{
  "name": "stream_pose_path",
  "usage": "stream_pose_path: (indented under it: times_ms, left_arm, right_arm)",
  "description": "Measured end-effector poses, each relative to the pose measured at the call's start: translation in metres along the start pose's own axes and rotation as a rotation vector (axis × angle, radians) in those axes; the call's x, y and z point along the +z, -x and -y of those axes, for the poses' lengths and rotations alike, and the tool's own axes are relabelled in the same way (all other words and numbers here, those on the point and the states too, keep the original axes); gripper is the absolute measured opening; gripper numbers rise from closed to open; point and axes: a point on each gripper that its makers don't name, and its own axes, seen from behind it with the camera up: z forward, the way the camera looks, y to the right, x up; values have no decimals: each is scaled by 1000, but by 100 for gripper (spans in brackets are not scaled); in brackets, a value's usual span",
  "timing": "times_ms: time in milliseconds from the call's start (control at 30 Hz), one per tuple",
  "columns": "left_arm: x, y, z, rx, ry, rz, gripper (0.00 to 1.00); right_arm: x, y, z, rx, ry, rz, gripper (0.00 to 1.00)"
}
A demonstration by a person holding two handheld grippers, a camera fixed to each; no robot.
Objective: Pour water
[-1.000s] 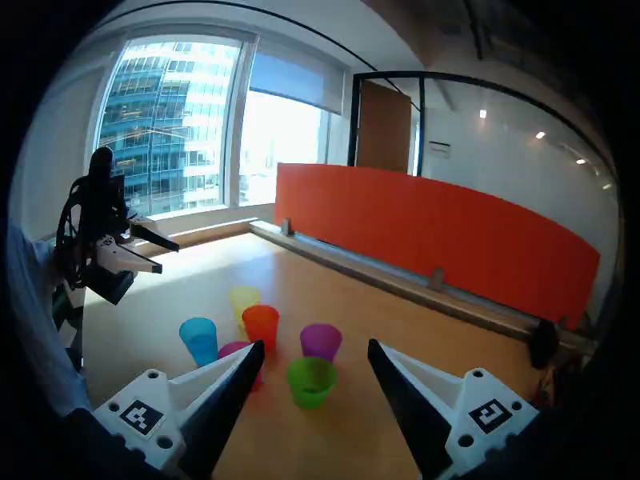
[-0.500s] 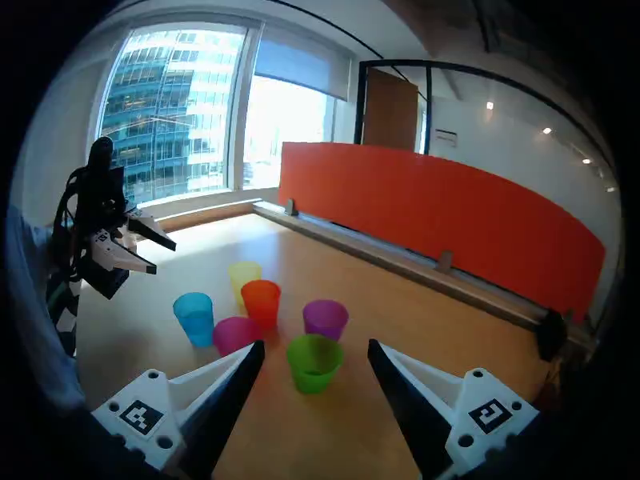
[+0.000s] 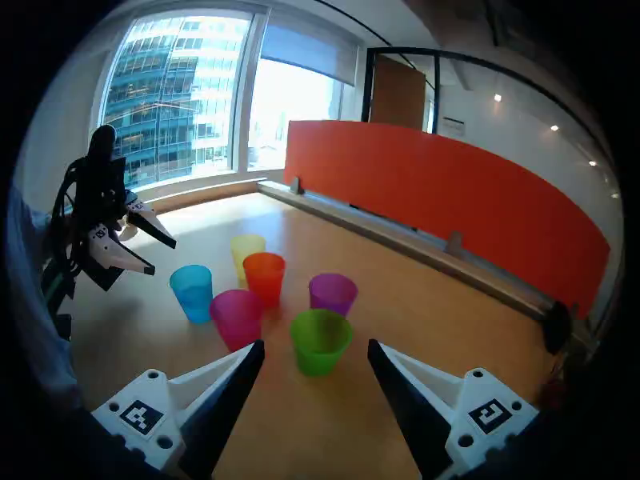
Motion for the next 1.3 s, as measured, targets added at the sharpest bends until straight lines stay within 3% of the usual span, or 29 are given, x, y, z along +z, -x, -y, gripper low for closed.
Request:
stream_pose_path:
  times_ms: [267, 667, 1300]
  left_arm:
    - [10, 18, -7, 30, 14, 57, 94]
    - [28, 28, -7, 24, 39, 109, 94]
    - [62, 20, -8, 23, 71, 121, 94]
  right_arm:
    - [10, 9, 3, -4, -10, 17, 100]
    - [23, 16, 5, -16, -25, 40, 100]
    - [42, 22, -3, -17, -34, 61, 100]
